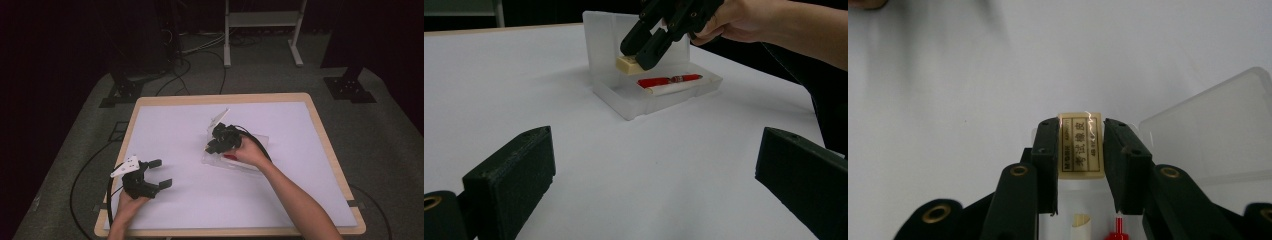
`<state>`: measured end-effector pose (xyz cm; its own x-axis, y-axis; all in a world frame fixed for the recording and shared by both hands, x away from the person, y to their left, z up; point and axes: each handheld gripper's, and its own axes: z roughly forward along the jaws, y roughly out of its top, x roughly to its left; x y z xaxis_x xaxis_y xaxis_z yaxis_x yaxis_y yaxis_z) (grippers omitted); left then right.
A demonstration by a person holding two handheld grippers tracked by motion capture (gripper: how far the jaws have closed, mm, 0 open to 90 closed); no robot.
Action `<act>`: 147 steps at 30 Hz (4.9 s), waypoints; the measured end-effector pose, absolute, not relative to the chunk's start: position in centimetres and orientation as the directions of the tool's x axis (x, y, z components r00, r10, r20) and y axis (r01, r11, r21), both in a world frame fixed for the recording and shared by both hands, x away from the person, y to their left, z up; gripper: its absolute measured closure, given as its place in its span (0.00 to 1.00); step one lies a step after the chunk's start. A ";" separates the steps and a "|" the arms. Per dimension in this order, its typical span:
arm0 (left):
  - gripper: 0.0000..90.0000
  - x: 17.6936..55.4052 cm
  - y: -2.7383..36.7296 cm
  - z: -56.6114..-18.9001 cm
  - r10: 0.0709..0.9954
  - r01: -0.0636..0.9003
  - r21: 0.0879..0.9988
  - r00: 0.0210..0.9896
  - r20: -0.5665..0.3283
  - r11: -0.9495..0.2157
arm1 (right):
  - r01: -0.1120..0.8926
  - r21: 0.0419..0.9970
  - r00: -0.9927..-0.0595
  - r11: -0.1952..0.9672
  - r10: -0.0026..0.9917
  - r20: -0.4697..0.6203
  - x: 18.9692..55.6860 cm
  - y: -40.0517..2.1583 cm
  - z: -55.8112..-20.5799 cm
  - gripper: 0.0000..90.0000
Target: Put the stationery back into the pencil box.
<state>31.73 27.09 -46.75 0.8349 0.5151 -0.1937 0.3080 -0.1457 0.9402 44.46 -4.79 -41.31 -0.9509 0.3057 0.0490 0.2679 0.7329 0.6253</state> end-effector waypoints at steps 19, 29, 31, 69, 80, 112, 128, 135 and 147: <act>0.02 31.7 27.1 -46.8 0.515 0.310 0.940 0.834 -0.197 -0.143 | 0.280 0.606 -0.950 0.744 0.305 0.065 45.2 -4.5 -42.5 0.75; 0.02 31.7 27.1 -46.8 0.514 0.311 0.940 0.834 -0.199 -0.140 | 0.286 0.594 -0.949 0.752 0.306 0.070 45.3 -4.4 -43.1 0.75; 0.02 31.7 27.1 -46.8 0.515 0.310 0.940 0.834 -0.198 -0.141 | 0.288 0.593 -0.949 0.752 0.307 0.071 45.4 -4.4 -43.1 0.75; 0.02 31.7 27.1 -46.8 0.514 0.310 0.940 0.834 -0.198 -0.141 | 0.311 0.586 -0.945 0.748 0.310 0.105 45.8 -4.6 -43.7 0.69; 0.02 31.8 27.1 -46.8 0.518 0.311 0.940 0.832 -0.198 -0.140 | 0.317 0.604 -0.945 0.731 0.301 0.131 45.2 -5.6 -42.7 0.66; 0.02 31.7 27.1 -46.8 0.523 0.321 0.937 0.827 -0.204 -0.141 | 0.331 0.684 -0.941 0.650 0.282 0.187 42.7 -11.3 -41.1 0.51; 0.02 31.8 27.0 -46.8 0.525 0.320 0.937 0.826 -0.204 -0.140 | 0.350 0.678 -0.934 0.646 0.298 0.198 42.1 -13.2 -41.3 0.49; 0.02 31.8 27.0 -46.8 0.526 0.319 0.937 0.826 -0.203 -0.141 | 0.361 0.684 -0.929 0.634 0.309 0.204 41.9 -14.0 -41.3 0.47; 0.02 31.8 27.0 -46.8 0.526 0.319 0.937 0.826 -0.202 -0.143 | 0.383 0.681 -0.921 0.624 0.316 0.228 41.6 -15.0 -41.5 0.42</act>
